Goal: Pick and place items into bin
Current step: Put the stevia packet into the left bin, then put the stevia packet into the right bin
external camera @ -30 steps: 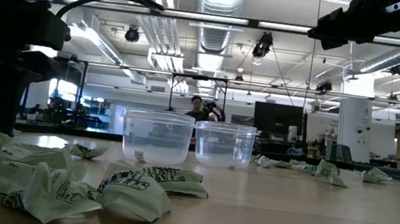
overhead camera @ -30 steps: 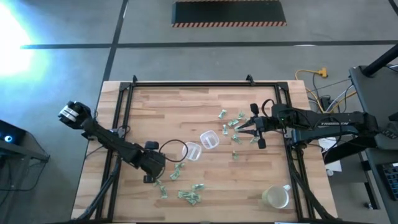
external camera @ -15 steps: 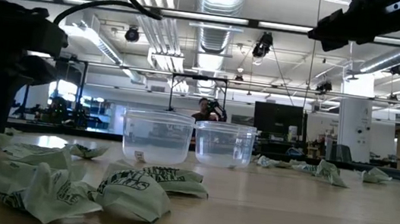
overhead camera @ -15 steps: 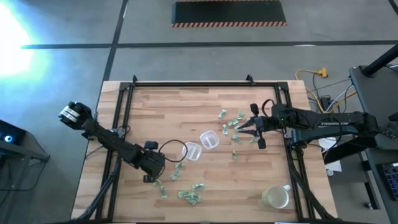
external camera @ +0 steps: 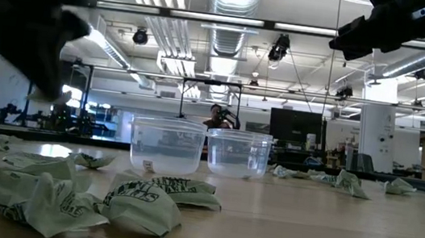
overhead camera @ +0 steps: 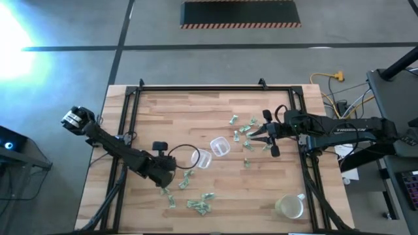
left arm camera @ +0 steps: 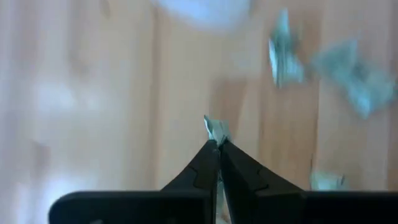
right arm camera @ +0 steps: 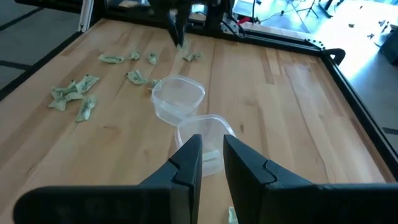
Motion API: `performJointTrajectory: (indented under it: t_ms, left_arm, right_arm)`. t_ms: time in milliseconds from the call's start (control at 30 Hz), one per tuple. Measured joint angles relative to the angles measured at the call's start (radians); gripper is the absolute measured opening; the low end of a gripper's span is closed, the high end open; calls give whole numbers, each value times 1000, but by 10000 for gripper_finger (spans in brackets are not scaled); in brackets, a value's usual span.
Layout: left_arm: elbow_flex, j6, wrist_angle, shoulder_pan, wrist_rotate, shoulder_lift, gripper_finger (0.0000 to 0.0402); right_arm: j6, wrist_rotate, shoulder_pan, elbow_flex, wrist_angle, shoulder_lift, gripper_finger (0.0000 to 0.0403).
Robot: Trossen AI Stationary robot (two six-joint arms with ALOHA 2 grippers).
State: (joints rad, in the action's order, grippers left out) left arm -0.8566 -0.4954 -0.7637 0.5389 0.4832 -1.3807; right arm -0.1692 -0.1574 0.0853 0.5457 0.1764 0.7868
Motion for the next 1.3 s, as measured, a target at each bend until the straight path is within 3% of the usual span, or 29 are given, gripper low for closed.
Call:
performJointTrajectory:
  t_ms: [167,433,800,1033,1300]
  left_arm:
    - [-55,197,161,-3,165,4,0]
    - [-25,525,547,-49,218,-40,0]
    - [-32,568,600,-147,192,-174,0]
    - [-40,564,600,-193,21,-184,4]
    - [-37,562,598,-194,29,-186,84]
  right_arm:
    - [-22,0,0,0,-2,0,56]
    - [-22,0,0,1,-4,0,57]
    - [-18,0,0,1,-1,0,57]
    - [-37,0,0,0,-1,0,57]
    - [-61,0,0,-1,-1,0,57]
